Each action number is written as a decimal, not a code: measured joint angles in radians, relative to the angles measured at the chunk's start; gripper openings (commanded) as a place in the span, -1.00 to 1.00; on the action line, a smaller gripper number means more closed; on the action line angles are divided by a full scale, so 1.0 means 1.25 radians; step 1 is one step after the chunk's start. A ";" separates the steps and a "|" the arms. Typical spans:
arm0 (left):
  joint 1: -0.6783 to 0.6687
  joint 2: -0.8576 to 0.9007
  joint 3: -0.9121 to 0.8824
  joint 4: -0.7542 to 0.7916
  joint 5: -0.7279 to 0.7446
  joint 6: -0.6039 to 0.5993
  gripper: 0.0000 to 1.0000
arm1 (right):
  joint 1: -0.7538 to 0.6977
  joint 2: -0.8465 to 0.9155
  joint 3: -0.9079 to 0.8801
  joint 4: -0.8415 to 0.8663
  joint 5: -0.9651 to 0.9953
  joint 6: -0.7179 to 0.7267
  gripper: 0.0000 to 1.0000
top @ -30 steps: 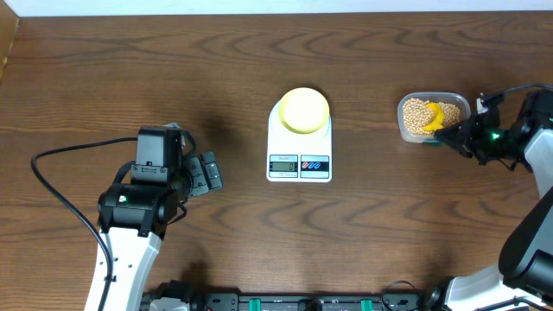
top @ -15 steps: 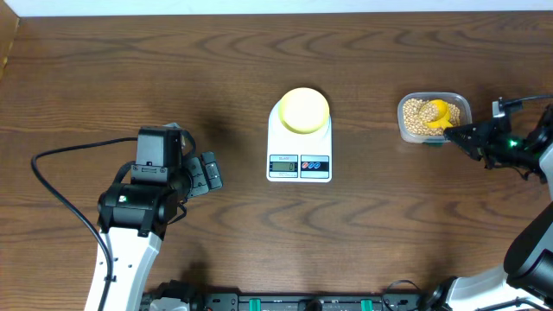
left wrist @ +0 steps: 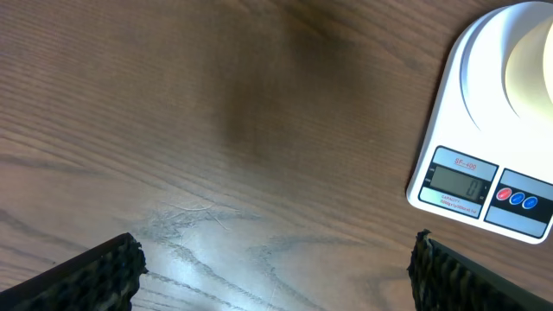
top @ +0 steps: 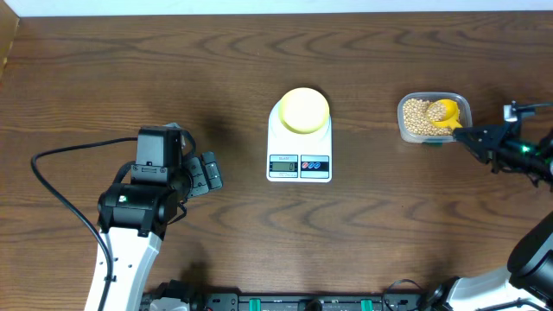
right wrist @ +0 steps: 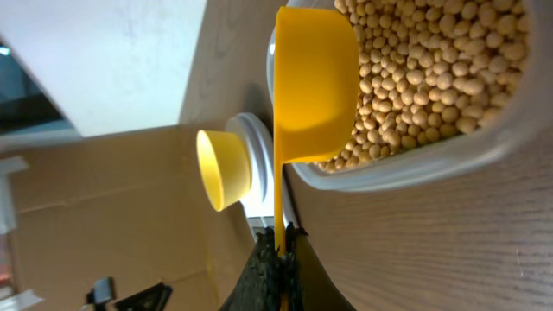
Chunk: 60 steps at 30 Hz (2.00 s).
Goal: Scoop item into bowl and weigh 50g on scale
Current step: 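Tilt the scoop up to lift soybeans out of the tub, then carry the filled scoop left over the yellow bowl on the scale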
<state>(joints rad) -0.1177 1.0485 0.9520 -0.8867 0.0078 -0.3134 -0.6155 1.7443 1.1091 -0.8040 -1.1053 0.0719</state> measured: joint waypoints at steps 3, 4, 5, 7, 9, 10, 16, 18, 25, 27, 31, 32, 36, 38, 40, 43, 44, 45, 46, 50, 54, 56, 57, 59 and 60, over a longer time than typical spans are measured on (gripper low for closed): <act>0.000 0.000 0.000 0.000 0.000 0.000 1.00 | -0.015 0.000 0.000 -0.022 -0.015 -0.017 -0.98; 0.000 0.000 0.000 0.000 0.000 0.000 1.00 | -0.017 0.000 0.000 -0.026 -0.019 -0.022 -0.98; 0.000 0.000 0.000 0.000 0.000 0.000 1.00 | -0.019 0.000 0.000 -0.030 -0.022 -0.026 -0.98; 0.000 0.000 0.000 0.000 0.000 0.000 1.00 | -0.019 0.000 0.000 -0.033 -0.026 -0.031 -0.98; 0.000 0.000 0.000 0.000 0.000 0.000 1.00 | -0.019 0.000 0.000 -0.034 -0.033 -0.033 -0.98; 0.000 0.000 0.000 0.000 0.000 0.000 1.00 | -0.019 0.000 0.000 -0.034 -0.038 -0.034 -0.98; 0.000 0.000 0.000 0.000 0.000 0.000 1.00 | -0.031 0.000 0.000 -0.038 -0.059 -0.043 -0.98; 0.000 0.000 0.000 0.000 0.000 0.000 1.00 | -0.043 0.000 0.000 -0.050 -0.067 -0.052 -0.98; 0.000 0.000 0.000 0.000 0.000 0.000 1.00 | -0.064 0.000 0.000 -0.109 -0.106 -0.106 -0.98; 0.000 0.000 0.000 0.000 0.000 0.000 1.00 | -0.064 0.000 0.000 -0.121 -0.111 -0.121 -0.98; 0.000 0.000 0.000 0.000 0.000 0.000 1.00 | -0.064 0.000 0.000 -0.128 -0.127 -0.140 -0.98; 0.000 0.000 0.000 0.000 0.000 0.000 1.00 | -0.064 0.000 0.000 -0.128 -0.130 -0.143 -0.98; 0.000 0.000 0.000 0.000 0.000 0.000 1.00 | -0.056 0.000 0.000 -0.134 -0.146 -0.154 -0.98; 0.000 0.000 0.000 0.000 0.000 0.000 1.00 | -0.044 0.000 0.000 -0.134 -0.150 -0.155 -0.98; 0.000 0.000 0.000 0.000 0.000 0.000 1.00 | -0.031 0.000 0.000 -0.135 -0.157 -0.157 -0.98; 0.000 0.000 0.000 0.000 0.000 0.000 1.00 | -0.007 0.000 0.000 -0.138 -0.176 -0.158 -0.98; 0.000 0.000 0.000 0.000 0.000 0.000 1.00 | 0.000 0.000 0.000 -0.138 -0.181 -0.159 -0.98; 0.000 0.000 0.000 0.000 0.000 0.000 1.00 | 0.009 0.000 0.000 -0.137 -0.188 -0.160 -0.98; 0.000 0.000 0.000 0.000 0.000 0.000 1.00 | 0.018 0.000 0.000 -0.137 -0.193 -0.161 -0.98; 0.000 0.000 0.000 0.000 0.000 0.000 1.00 | 0.061 0.000 0.000 -0.137 -0.211 -0.164 -0.98; 0.000 0.000 0.000 0.000 0.000 0.000 1.00 | 0.108 0.000 0.000 -0.137 -0.231 -0.167 -0.98; 0.000 0.000 0.000 0.000 0.000 0.000 1.00 | 0.135 0.000 0.000 -0.132 -0.250 -0.167 -0.98; 0.000 0.000 0.000 0.000 0.000 0.000 1.00 | 0.148 0.000 0.000 -0.127 -0.259 -0.167 -0.98; 0.000 0.000 0.000 0.000 0.000 0.000 1.00 | 0.179 0.000 0.000 -0.115 -0.276 -0.165 -0.98; 0.000 0.000 0.000 0.000 0.000 0.000 1.00 | 0.191 0.000 0.000 -0.108 -0.281 -0.162 -0.98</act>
<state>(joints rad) -0.1177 1.0485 0.9520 -0.8871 0.0078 -0.3134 -0.3763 1.7443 1.1091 -0.9394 -1.4567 -0.1307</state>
